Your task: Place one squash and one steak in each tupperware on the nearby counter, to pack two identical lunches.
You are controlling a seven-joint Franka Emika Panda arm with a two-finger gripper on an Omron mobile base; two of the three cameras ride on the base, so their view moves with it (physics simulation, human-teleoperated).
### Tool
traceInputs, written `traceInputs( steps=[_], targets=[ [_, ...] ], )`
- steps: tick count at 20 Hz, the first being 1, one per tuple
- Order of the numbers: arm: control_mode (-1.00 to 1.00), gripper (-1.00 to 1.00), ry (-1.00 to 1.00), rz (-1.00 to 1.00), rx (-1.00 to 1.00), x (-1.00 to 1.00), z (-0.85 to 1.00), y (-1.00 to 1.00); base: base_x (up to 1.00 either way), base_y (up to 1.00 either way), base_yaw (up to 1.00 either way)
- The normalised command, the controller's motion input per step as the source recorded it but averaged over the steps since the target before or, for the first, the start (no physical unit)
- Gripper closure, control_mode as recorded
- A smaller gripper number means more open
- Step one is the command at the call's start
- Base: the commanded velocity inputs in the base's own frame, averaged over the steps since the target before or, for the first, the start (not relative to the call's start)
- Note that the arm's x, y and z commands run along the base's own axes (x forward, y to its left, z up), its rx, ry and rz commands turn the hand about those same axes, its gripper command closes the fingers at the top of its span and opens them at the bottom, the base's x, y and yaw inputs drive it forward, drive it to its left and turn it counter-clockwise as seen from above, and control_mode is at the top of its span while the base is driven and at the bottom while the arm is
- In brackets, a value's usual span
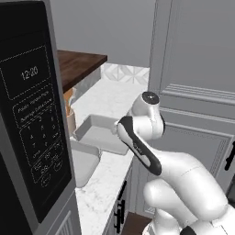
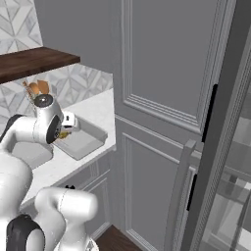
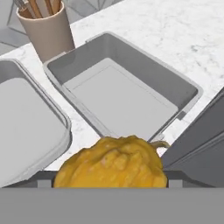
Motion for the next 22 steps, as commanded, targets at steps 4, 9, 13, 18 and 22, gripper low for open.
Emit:
traceInputs(
  steps=[4, 9, 13, 18, 22],
  targets=[
    [-1.0, 1.0, 0.14, 0.03, -0.01, 0.99, -0.46, 0.34, 0.0, 0.0, 0.0],
    [-1.0, 1.0, 0.03, 0.0, -0.05, 0.88, -0.41, 0.36, 0.0, 0.0, 0.0],
    [-1.0, 1.0, 0.0, 0.0, -0.05, 0.72, -0.4, 0.27, 0.0, 0.0, 0.0],
    [-1.0, 1.0, 0.01, 0.0, -0.05, 0.6, -0.45, 0.23, 0.0, 0.0, 0.0],
    [-1.0, 1.0, 0.01, 0.0, -0.02, 0.61, -0.37, 0.15, 0.0, 0.0, 0.0]
  ],
)
